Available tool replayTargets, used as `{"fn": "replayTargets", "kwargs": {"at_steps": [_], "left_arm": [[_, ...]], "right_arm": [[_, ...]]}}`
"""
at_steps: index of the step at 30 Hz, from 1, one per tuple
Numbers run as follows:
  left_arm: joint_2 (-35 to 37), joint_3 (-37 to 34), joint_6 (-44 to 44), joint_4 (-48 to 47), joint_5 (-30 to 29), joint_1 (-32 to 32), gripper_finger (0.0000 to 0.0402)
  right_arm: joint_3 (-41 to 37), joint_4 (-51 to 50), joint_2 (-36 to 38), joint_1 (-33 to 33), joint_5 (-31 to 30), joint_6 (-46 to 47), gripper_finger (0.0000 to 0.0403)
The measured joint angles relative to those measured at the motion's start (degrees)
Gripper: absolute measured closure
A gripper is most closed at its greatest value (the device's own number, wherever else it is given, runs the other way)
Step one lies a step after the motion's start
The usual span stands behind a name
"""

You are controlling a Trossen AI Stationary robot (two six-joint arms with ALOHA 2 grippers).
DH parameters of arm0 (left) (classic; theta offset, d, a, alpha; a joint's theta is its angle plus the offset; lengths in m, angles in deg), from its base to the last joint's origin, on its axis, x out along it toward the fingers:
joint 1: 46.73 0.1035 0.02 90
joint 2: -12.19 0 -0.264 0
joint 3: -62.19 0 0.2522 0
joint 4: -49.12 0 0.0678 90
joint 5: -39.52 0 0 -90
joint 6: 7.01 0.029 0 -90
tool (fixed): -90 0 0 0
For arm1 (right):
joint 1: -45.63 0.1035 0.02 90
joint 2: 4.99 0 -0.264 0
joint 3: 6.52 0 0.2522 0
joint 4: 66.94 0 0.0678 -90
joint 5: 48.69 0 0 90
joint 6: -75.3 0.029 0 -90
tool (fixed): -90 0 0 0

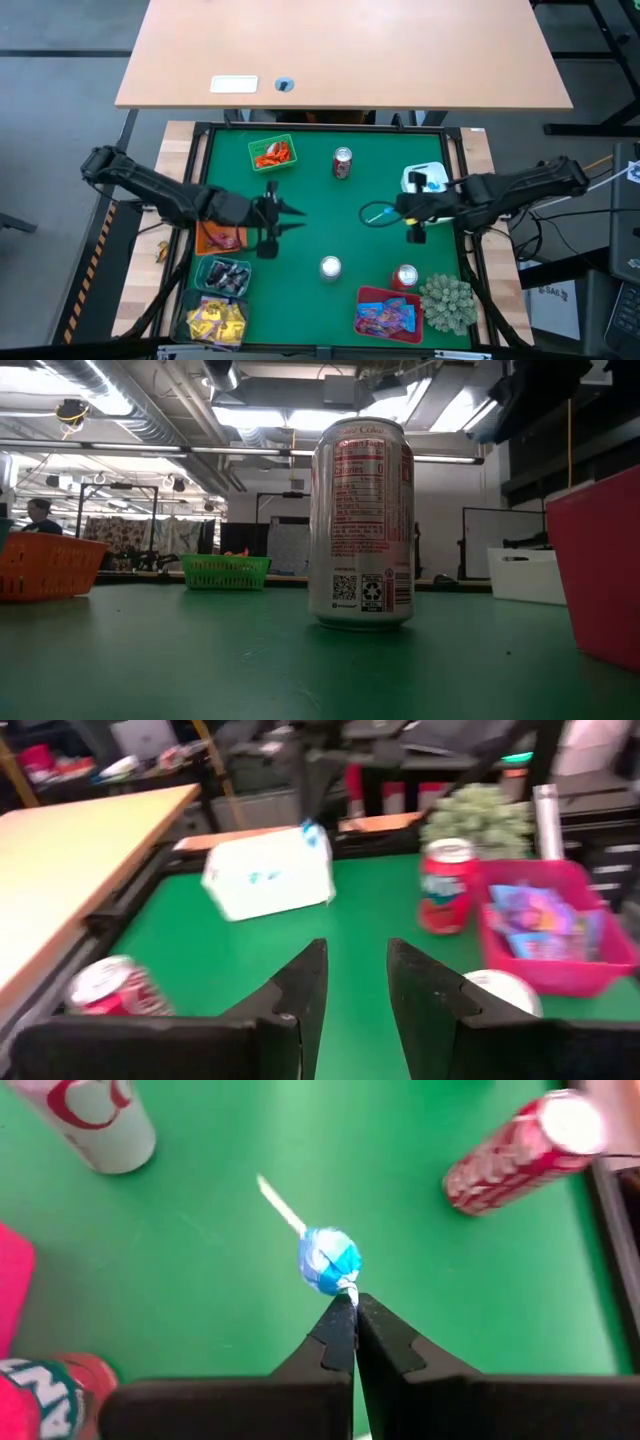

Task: Sort candy
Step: Put the blue lollipop candy into the white bin

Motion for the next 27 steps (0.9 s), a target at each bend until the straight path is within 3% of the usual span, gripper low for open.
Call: {"fn": "replayTargets", "kwargs": {"at_steps": [6, 12, 20, 27], "left_arm": [[7.1, 0.0, 1.5, -10.4, 0.3, 4.3, 0.0304], [15.5, 0.0, 1.5, -19.0, 0.4, 3.4, 0.0304], [25.2, -0.4, 1.5, -23.3, -1.1, -0.6, 0.0304], [33.8, -9.8, 0.0, -20.7, -8.2, -1.2, 0.0304]], "right_arm": [[-0.5, -2.3, 7.3, 0.0, -3.7, 0.3, 0.04], [-7.1, -0.2, 16.0, 0.0, -3.9, 2.3, 0.04], [-15.1, -0.8, 28.0, 0.0, -4.7, 6.9, 0.04], [-16.0, -0.4, 37.5, 0.0, -10.8, 9.2, 0.04]]}}
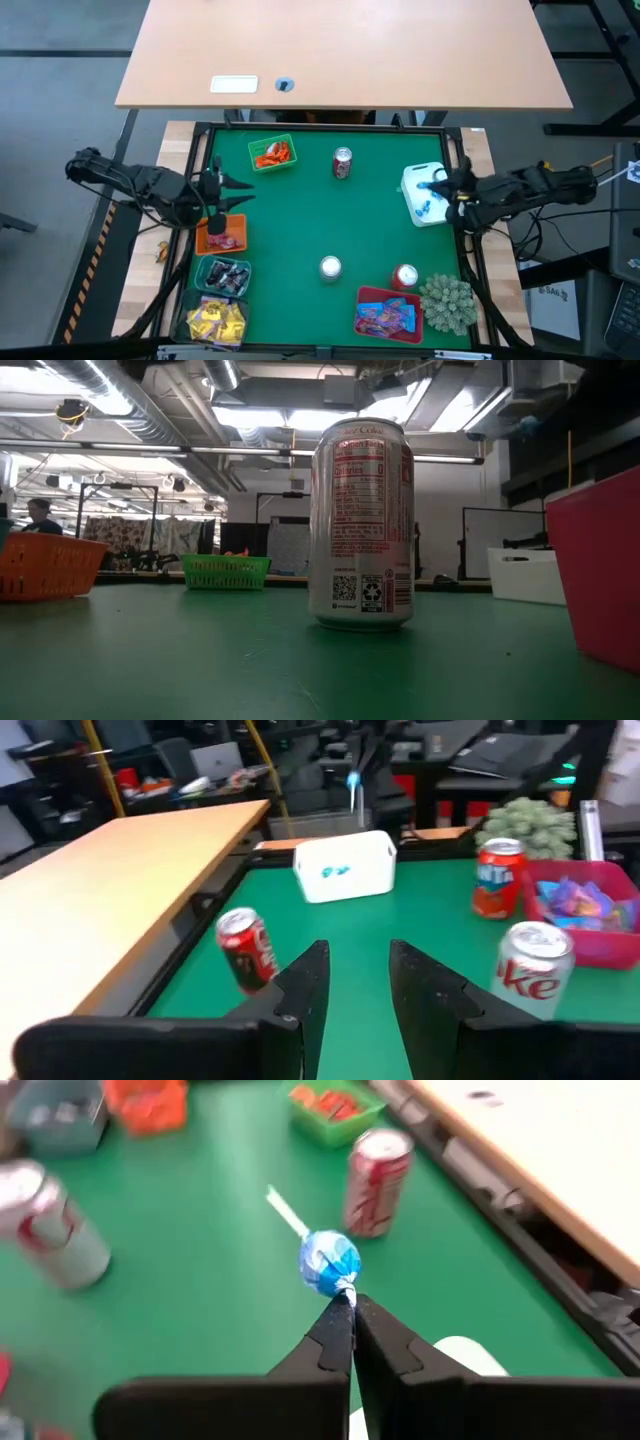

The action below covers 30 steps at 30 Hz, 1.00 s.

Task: Sort candy
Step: Put the blue lollipop candy into the white bin

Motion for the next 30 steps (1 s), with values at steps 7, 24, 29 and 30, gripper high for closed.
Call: {"fn": "replayTargets", "kwargs": {"at_steps": [7, 24, 29, 30], "left_arm": [[7.8, -11.3, -0.1, 8.6, -0.7, 0.0, 0.0304], [23.7, -29.2, 1.1, 15.7, -6.4, 2.7, 0.0304], [27.0, -33.5, 1.5, 17.5, -5.7, 3.8, 0.0304], [27.5, -34.2, 1.5, 17.5, -5.3, 3.8, 0.0304]], "right_arm": [[0.8, -6.6, 3.8, 0.0, -5.9, 10.0, 0.04], [0.8, -27.7, 3.2, 0.0, -0.1, 33.9, 0.04], [0.8, -26.8, 2.4, 0.0, 0.1, 37.9, 0.04], [0.8, -26.7, 2.1, 0.0, 0.3, 39.1, 0.04]]}}
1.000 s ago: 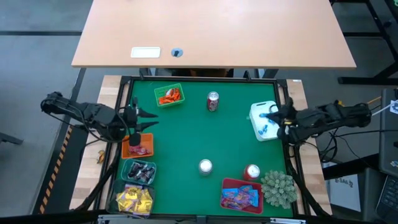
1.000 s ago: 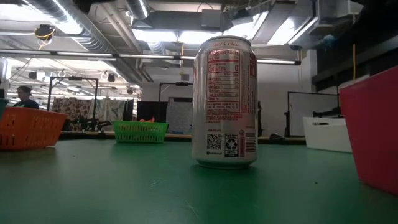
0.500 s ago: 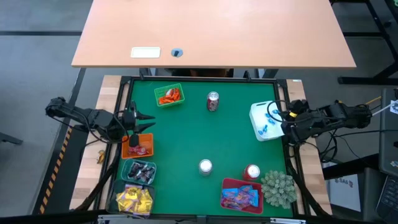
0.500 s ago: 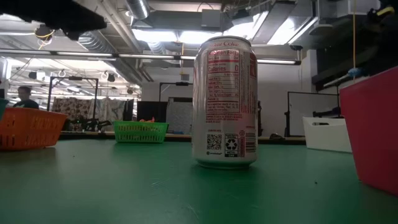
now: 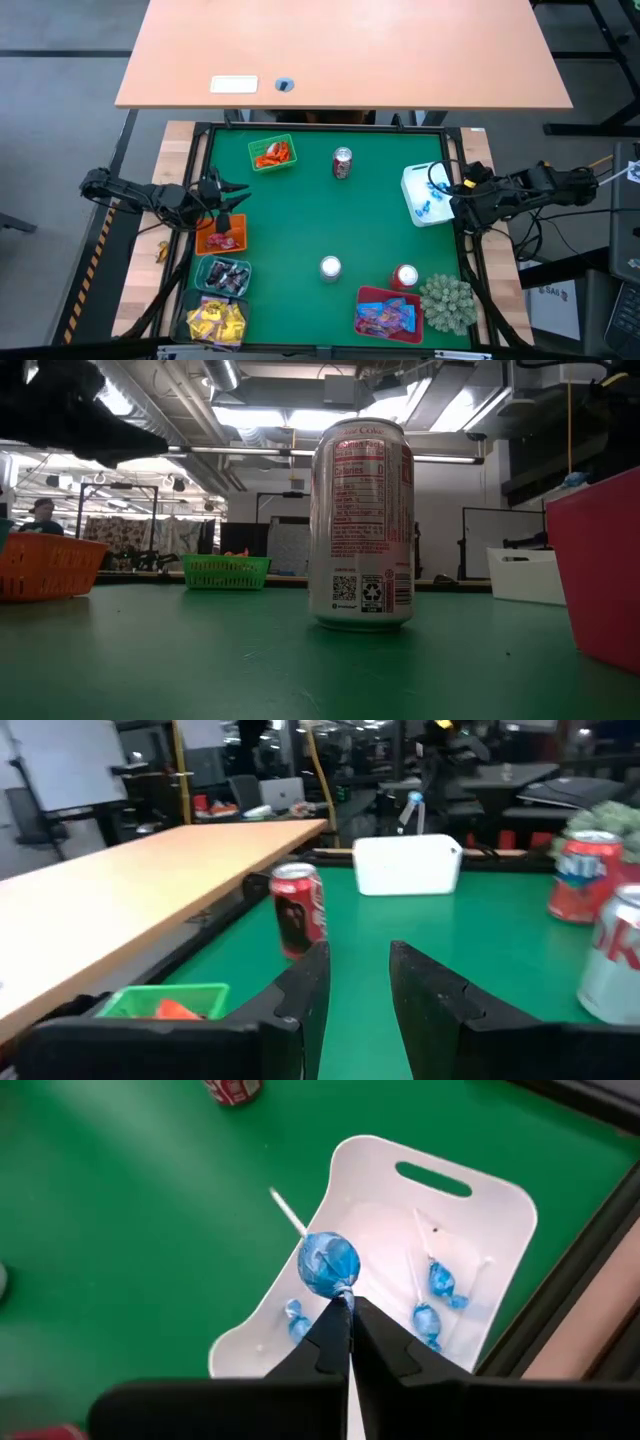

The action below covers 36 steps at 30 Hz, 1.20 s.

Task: Sort candy
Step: Put the blue lollipop candy into the white bin

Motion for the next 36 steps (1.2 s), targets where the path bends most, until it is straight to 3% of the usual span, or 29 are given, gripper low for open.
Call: {"fn": "replayTargets", "kwargs": {"at_steps": [6, 13, 23, 31, 36], "left_arm": [[1.1, -3.5, 0.0, 0.3, 3.8, 0.0, 0.0304], [1.1, -5.7, 6.7, 6.0, 3.7, 0.0, 0.0304], [1.1, -5.8, 12.0, 6.1, 3.5, 0.3, 0.0304], [1.0, -5.8, 14.7, 6.2, 4.1, 7.0, 0.0304], [1.0, -5.8, 14.5, 6.2, 11.4, 12.5, 0.0304]], "right_arm": [[0.0, 0.8, -3.3, 0.0, 0.4, 5.1, 0.04], [0.0, 0.8, -7.9, 0.0, 0.9, 11.4, 0.04], [0.0, -1.1, -13.0, 0.0, 0.8, 20.5, 0.04], [0.0, -1.4, -13.9, 0.0, 0.4, 21.4, 0.04], [0.0, -1.4, -14.1, 0.0, -1.2, 22.5, 0.04]]}}
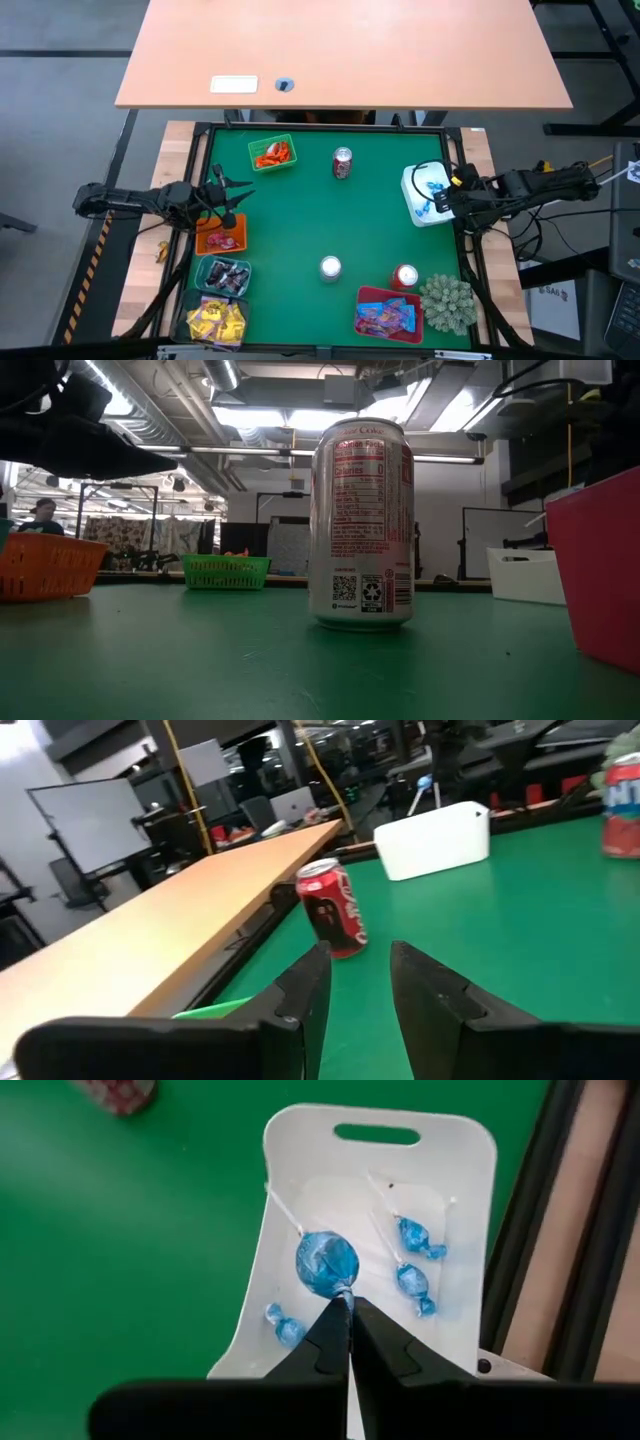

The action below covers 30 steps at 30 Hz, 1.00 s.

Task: Sort candy
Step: Put the blue lollipop candy into the white bin, then return to Home Position

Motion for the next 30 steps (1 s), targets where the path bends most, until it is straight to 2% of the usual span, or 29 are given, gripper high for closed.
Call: {"fn": "replayTargets", "kwargs": {"at_steps": [4, 9, 23, 26, 30], "left_arm": [[0.0, 0.0, -1.7, 0.0, 5.4, 3.4, 0.0304], [0.0, 0.0, -3.6, -0.8, 8.4, 5.9, 0.0304], [0.0, 0.0, -6.0, -1.3, 9.1, 6.9, 0.0304], [0.0, 0.0, -6.0, -1.3, 9.1, 6.9, 0.0304], [0.0, 0.0, -5.9, -1.3, 9.1, 6.9, 0.0304]], "right_arm": [[0.0, -1.0, -0.8, 0.0, -1.0, 3.5, 0.04], [0.0, -1.0, -1.3, 0.0, -1.0, 3.4, 0.04], [0.0, -0.9, -1.3, 0.0, -1.1, 3.1, 0.0399], [0.0, -0.1, -1.2, 0.0, -1.0, 2.9, 0.0381], [0.0, 1.4, -1.2, 0.0, -1.0, 2.7, 0.0337]]}}
